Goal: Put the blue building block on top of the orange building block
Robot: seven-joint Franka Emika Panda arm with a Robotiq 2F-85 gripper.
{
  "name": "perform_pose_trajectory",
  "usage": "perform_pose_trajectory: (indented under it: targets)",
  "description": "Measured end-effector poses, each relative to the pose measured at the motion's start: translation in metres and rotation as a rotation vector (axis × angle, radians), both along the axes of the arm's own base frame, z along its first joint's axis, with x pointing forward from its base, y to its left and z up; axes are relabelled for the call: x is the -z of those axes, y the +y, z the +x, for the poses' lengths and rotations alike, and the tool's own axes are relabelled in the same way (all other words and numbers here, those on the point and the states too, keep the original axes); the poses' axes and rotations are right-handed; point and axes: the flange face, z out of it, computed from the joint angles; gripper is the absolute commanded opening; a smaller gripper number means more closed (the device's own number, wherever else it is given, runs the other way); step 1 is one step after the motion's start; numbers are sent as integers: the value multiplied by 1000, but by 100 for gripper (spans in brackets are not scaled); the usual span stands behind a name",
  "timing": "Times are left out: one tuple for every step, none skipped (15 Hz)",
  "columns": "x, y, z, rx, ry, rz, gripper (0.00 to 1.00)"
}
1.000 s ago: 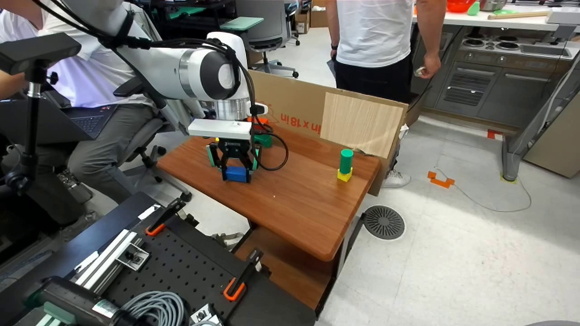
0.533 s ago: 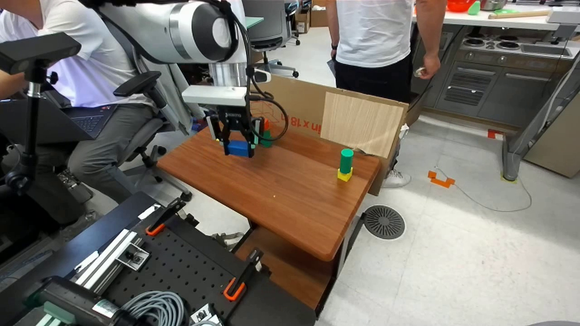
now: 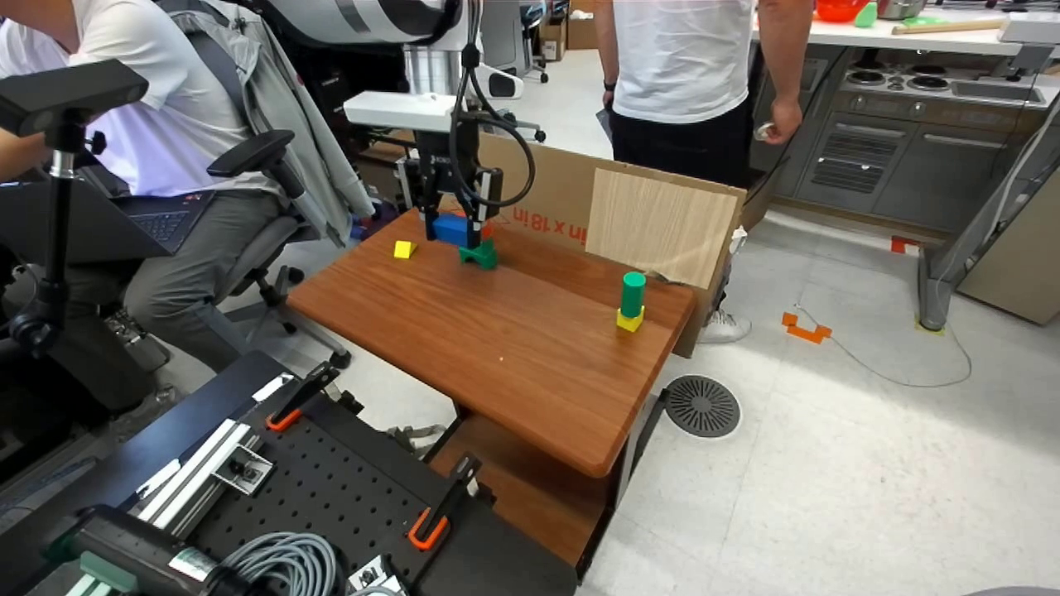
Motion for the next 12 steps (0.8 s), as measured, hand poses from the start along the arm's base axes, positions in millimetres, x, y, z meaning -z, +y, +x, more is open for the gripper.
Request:
perform_pose_trajectory:
  targets:
    - [-2,0,4,20,3,2,42]
    - [-2,1,9,38,5,5,42]
    - [-1,1,13,54,12,7,42]
    - [1,2,17,69,19,10,42]
    - [4,3,21,83,27,12,42]
    - [7,4,25,96,38,17,42]
    - [10,5,29,106,46,20,42]
    - [14,6,34,113,53,24,42]
    - [17,7,38,117,62,26,42]
    - [19,8,42,119,69,27,42]
    - [21,8,47,120,74,28,42]
    - [23,9,51,121,83,29,42]
